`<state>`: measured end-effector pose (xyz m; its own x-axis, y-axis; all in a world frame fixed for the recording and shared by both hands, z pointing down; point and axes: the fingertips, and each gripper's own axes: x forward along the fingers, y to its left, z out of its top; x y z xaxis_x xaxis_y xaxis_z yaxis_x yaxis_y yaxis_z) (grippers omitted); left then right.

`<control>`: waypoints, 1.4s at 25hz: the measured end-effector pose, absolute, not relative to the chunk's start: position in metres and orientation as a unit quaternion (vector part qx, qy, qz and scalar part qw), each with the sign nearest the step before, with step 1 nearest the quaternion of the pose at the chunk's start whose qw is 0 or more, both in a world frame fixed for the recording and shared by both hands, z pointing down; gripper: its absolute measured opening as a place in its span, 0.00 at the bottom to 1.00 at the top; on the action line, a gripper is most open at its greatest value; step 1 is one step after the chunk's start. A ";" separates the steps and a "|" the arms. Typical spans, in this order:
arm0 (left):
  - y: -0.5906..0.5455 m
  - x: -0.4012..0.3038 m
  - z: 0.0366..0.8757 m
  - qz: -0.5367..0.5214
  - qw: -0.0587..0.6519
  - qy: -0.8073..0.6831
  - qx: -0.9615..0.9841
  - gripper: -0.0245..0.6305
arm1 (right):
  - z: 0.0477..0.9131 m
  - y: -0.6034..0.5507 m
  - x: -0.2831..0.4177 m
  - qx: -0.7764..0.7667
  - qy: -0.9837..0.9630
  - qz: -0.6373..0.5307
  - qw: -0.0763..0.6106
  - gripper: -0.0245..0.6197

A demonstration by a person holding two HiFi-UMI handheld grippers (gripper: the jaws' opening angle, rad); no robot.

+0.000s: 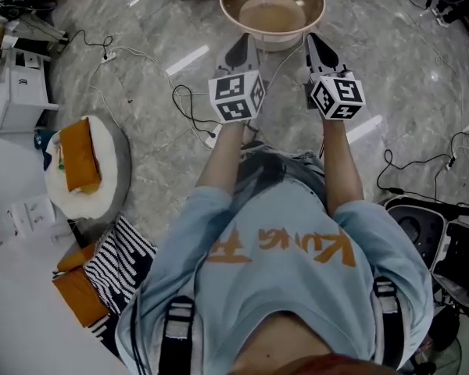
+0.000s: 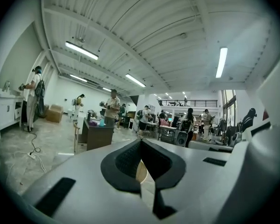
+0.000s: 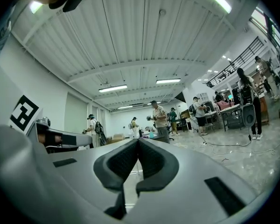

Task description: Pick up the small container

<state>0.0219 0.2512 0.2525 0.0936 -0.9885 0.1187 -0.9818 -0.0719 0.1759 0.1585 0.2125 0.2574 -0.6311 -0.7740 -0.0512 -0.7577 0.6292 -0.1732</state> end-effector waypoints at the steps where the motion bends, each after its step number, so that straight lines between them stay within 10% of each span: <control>1: 0.252 0.021 0.251 -0.024 0.114 -0.664 0.739 0.07 | 0.256 0.212 0.155 -0.420 0.903 -0.068 0.062 0.06; 35: 0.034 -0.062 0.278 -0.020 0.161 -0.622 0.766 0.07 | 0.252 -0.001 0.090 -0.416 0.904 -0.064 0.069 0.06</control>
